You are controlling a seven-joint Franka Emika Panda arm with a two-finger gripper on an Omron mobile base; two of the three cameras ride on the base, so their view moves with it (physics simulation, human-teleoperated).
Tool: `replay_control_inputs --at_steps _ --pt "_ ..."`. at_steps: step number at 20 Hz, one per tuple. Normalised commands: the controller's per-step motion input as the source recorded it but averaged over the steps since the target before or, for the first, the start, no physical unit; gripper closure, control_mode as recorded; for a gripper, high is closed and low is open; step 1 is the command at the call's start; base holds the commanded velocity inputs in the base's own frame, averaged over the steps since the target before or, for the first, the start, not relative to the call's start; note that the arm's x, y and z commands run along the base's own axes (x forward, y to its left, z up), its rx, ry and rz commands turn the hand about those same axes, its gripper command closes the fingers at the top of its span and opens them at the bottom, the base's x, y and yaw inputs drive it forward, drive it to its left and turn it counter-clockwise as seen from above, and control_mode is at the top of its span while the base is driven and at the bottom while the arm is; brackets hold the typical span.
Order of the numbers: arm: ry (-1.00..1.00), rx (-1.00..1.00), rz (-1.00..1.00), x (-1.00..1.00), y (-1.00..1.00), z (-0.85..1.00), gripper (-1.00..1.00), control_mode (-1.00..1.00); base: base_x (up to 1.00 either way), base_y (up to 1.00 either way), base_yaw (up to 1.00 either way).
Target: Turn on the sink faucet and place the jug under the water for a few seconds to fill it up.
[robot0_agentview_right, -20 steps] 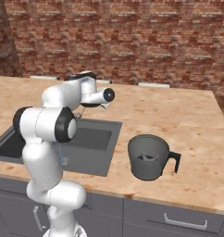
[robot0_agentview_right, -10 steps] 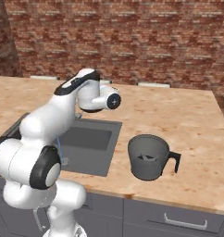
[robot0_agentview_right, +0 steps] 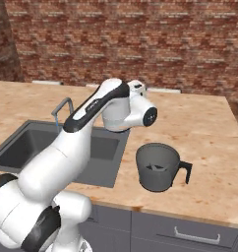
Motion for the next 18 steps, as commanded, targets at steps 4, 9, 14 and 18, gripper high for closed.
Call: replay_control_inputs --at_steps 4,9,14,18 --pt "-0.3 -0.55 0.19 -0.75 -1.0 0.49 -1.0 -1.0 0.0 0.0 0.0" --pt "-0.02 -0.45 0.14 -0.33 -1.0 -0.17 -1.0 -1.0 0.0 0.0 0.0" --pt "0.02 -0.29 0.16 -0.13 -1.0 -0.78 -1.0 -1.0 0.0 0.0 0.0" --pt "0.02 -0.19 0.21 0.0 -1.0 -1.0 -1.0 -1.0 0.0 0.0 0.0"
